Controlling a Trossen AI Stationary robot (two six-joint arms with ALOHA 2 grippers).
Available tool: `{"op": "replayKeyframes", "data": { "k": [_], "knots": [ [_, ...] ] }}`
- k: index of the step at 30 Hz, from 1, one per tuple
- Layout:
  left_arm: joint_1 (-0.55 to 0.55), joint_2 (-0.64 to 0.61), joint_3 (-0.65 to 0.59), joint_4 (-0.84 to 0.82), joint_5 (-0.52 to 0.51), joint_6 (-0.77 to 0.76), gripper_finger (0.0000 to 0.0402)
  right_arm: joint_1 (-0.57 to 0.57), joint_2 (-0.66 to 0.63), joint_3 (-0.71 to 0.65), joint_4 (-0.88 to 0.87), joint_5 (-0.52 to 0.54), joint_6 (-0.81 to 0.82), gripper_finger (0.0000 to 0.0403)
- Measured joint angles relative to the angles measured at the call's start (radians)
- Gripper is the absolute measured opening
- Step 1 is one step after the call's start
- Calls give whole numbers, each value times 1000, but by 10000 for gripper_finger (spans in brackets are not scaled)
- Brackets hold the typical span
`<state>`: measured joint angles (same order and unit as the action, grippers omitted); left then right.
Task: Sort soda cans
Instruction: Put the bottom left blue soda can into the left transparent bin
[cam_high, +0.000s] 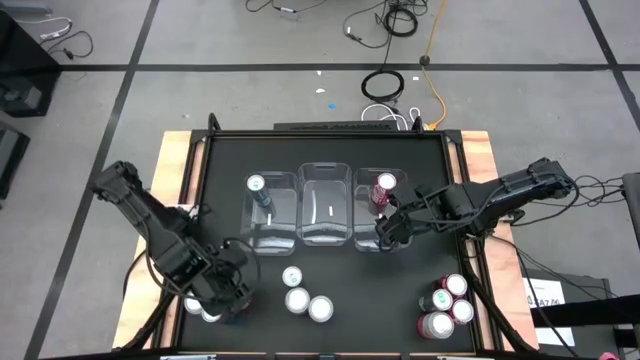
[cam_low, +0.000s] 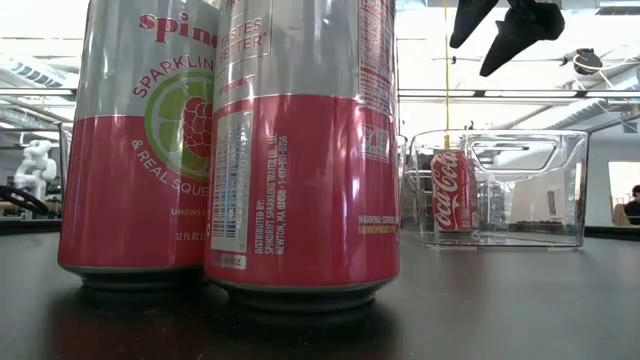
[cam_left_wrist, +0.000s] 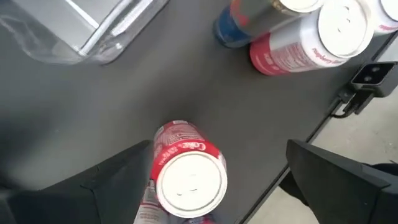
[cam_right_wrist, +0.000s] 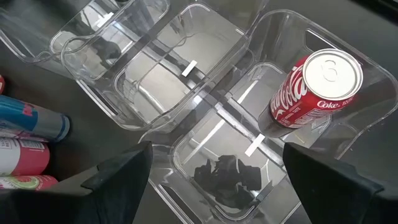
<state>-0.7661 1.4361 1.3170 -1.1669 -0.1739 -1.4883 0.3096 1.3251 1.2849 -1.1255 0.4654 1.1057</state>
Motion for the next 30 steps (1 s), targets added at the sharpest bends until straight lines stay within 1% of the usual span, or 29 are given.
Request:
{"op": "replayKeyframes", "data": {
  "k": [18,23,26,30],
  "knots": [
    [-8,4,0,36,6,2,374,0,0,0,0,-30,-17,354],
    [-23,4,0,35,22,37,374,13,0,0,0,-27,19,354],
    [-46,4,0,35,49,39,374,26,0,0,0,-27,55,354],
    [-92,4,0,34,56,38,374,52,0,0,1,-22,131,354]
  ]
}}
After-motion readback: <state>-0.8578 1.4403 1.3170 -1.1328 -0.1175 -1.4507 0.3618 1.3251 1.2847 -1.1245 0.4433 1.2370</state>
